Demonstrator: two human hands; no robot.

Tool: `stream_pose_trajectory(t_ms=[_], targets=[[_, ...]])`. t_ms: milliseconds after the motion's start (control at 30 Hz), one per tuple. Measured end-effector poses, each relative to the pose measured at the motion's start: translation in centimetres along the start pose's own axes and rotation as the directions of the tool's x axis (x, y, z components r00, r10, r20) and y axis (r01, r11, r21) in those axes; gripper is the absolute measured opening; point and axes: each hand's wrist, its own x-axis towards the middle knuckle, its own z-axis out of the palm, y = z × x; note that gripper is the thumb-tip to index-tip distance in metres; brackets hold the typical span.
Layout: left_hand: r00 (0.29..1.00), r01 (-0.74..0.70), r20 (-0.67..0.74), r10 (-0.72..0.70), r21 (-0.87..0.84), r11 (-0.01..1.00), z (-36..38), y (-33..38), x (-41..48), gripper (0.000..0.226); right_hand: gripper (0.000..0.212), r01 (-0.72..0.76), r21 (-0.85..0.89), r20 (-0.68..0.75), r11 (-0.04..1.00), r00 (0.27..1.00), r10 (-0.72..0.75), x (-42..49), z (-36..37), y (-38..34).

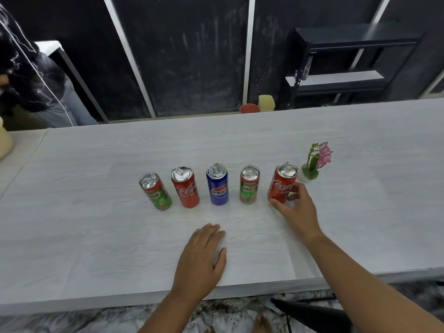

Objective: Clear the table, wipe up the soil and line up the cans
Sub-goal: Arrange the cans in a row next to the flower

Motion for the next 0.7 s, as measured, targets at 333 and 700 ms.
stream_pose_trajectory(t_ms=[333, 700], targets=[[1.0, -0.008, -0.021, 0.008, 0.005, 1.0, 0.3, -0.2, 0.0, 0.044, 0.073, 0.006, -0.148, -0.015, 0.989, 1.0, -0.009, 0.4, 0.5, 1.8], [1.0, -0.001, -0.016, 0.001, -0.002, 1.0, 0.2, -0.1, 0.0, 0.044, 0.073, 0.009, -0.18, -0.039, 0.984, 0.999, -0.016, 0.3, 0.6, 1.6]])
